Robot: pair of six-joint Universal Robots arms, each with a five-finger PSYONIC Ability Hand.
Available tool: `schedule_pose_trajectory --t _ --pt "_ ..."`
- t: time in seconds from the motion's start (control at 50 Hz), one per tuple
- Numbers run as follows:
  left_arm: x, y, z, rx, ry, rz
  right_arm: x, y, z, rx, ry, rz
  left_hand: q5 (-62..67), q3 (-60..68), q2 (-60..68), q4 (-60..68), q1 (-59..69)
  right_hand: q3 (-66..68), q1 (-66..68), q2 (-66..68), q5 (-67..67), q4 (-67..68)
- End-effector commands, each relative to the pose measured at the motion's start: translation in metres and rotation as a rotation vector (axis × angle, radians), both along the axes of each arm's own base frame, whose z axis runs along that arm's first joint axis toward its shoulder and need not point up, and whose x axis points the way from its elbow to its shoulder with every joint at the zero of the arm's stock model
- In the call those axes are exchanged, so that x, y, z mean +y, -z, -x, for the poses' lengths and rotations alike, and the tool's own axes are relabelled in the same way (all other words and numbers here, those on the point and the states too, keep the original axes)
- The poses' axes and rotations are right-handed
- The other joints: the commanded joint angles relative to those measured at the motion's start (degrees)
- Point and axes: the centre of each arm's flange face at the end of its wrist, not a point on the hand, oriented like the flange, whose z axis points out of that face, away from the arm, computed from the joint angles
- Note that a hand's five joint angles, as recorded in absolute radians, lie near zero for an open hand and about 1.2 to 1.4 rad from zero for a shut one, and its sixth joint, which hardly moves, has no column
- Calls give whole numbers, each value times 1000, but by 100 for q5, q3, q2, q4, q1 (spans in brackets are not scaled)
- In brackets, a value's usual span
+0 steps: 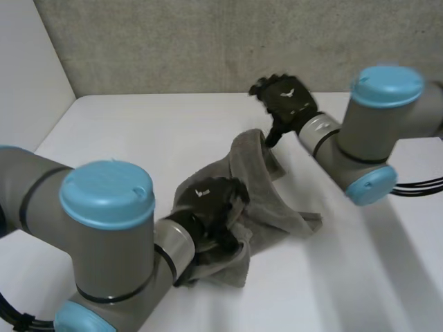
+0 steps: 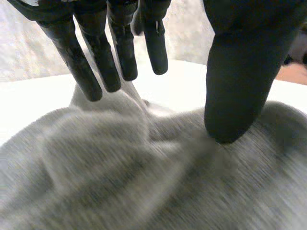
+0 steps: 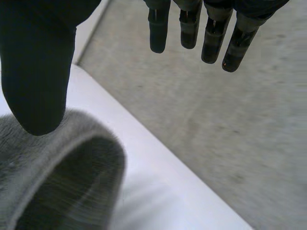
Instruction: Fold the towel.
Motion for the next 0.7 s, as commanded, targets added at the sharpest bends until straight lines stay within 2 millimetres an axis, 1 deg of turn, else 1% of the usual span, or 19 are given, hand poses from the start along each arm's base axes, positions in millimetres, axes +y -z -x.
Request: schedule_pose_trajectory --t 0.02,0.04,0.08,0.1,0.12,0.14,0.16,0.18,0.2,0.24,0.26,0.3,0.34,0.42,0.46,0.48,0.52,0.58,0.7 --pt "-28 -35 -28 60 -117 79 28 -37 43 -18 125 -28 -500 -479 -476 -470 -412 -230 -424 -349 -410 -341" --pt "-28 -35 -28 60 -117 79 28 -37 43 -19 125 -29 -500 -479 -476 -470 -412 -230 -424 -349 -410 -341" --pt "-37 -40 -42 58 -156 90 44 -32 54 -31 139 -102 -500 -479 -476 -470 -412 -230 -424 -349 -410 -341" --pt "-37 -40 -42 58 -156 91 45 -32 54 -31 139 -103 -500 -479 -476 -470 -412 -230 -424 -349 -410 -341" --pt "-41 -40 -49 49 -178 92 54 -28 58 -45 139 -151 -500 -479 -476 -470 -412 -230 -424 -349 -410 -341" --pt "-41 -40 -49 48 -178 92 54 -28 58 -45 139 -151 -500 -479 -476 -470 -412 -230 -424 -349 -410 -341" --pt "-43 -39 -55 34 -188 95 61 -23 61 -62 144 -198 -500 -479 -476 -470 -412 -230 -424 -349 -410 -341" --pt "-43 -37 -58 8 -184 100 69 -19 64 -85 146 -244 -467 -446 -442 -436 -379 -230 -424 -349 -410 -341" --pt "-43 -37 -58 7 -183 100 69 -19 64 -85 146 -244 -467 -446 -442 -436 -378 -230 -424 -349 -410 -341" --pt "-44 -30 -65 -57 -157 112 82 -16 69 -143 149 -319 -450 -429 -425 -419 -362 -230 -424 -349 -410 -341" --pt "-44 -30 -65 -57 -157 112 82 -16 69 -143 149 -319 -450 -429 -425 -419 -362 -230 -424 -349 -410 -341" --pt "-48 -23 -73 -118 -134 121 94 -10 72 -180 137 -385 -433 -412 -409 -403 -345 -230 -424 -349 -410 -341" --pt "-50 -20 -77 -141 -124 120 98 -6 72 -189 130 -414 -416 -395 -392 -386 -328 -230 -424 -349 -410 -341" --pt "-49 -10 -80 -172 -84 90 109 -2 74 -204 116 -453 -416 -395 -392 -386 -328 -230 -424 -349 -410 -341" --pt "-46 0 -80 -175 -42 42 117 7 77 -194 120 -495 -366 -345 -341 -335 -278 -230 -424 -349 -410 -341" --pt "-46 0 -80 -175 -41 42 117 8 77 -194 120 -495 -366 -345 -341 -335 -277 -230 -424 -349 -410 -341" --pt "-42 9 -78 -172 2 6 125 19 81 -175 127 -533 -349 -328 -324 -319 -261 -230 -424 -349 -410 -341" --pt "-39 12 -77 -168 21 -6 127 23 82 -171 127 -549 -298 -277 -274 -268 -210 -230 -424 -349 -410 -341" --pt "-38 25 -73 -165 64 -44 135 32 84 -145 126 -573 -12 8 12 18 76 -230 -424 -349 -410 -341"
